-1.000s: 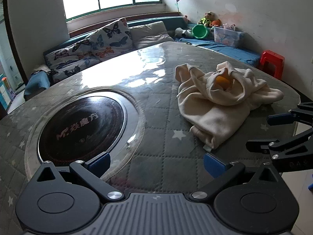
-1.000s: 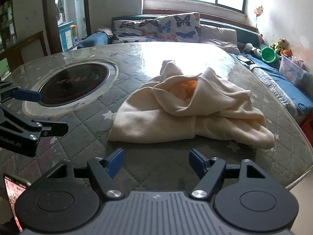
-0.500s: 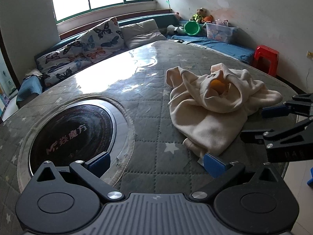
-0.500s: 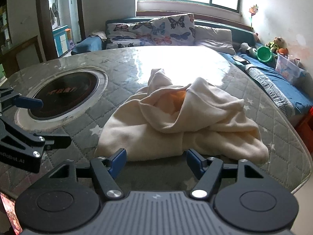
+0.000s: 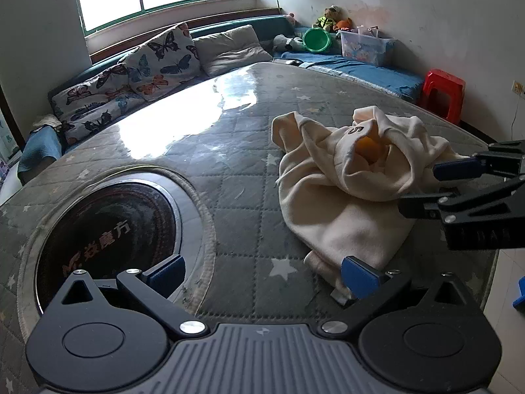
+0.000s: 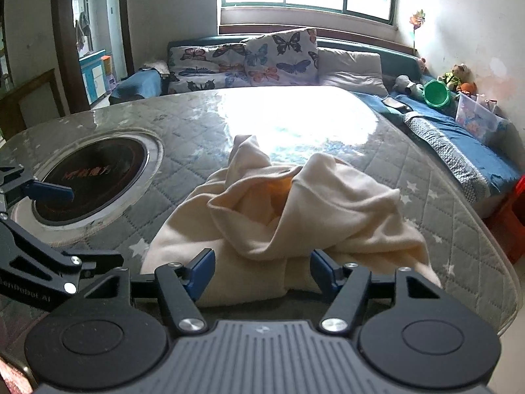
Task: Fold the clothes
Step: 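Lower the right gripper onto the cream garment's edge and close it, then grasp the garment edge with the left gripper while the right gripper holds another edge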
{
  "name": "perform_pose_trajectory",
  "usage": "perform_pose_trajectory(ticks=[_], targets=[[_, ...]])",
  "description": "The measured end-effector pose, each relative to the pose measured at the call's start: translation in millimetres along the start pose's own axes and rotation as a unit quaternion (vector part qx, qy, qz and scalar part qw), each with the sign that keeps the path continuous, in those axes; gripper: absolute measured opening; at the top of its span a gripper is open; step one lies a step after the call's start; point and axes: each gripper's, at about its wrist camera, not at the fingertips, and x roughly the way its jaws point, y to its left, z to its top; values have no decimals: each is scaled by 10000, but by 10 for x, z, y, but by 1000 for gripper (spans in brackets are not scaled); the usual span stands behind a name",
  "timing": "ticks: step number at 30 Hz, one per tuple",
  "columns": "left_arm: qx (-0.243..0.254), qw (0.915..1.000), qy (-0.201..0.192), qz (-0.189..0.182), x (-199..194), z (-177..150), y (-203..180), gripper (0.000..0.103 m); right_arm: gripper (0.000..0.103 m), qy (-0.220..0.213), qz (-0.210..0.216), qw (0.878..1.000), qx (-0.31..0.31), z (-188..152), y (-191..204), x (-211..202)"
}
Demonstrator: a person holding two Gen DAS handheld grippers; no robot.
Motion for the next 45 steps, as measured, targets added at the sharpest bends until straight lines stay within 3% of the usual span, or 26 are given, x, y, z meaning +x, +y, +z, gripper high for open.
perform_pose_trajectory(ticks=[24, 37, 45], targets=[[98, 9999, 75, -74, 180, 176, -143, 103, 56, -79, -236, 9996, 109, 253, -251, 292], [11, 9999, 94, -51, 227, 186, -81, 103, 13, -151, -355, 9989, 248, 162, -419, 322], [-190, 9998, -20, -18, 185, 235, 17, 103, 9, -363, 47, 9992, 155, 66, -383, 12]])
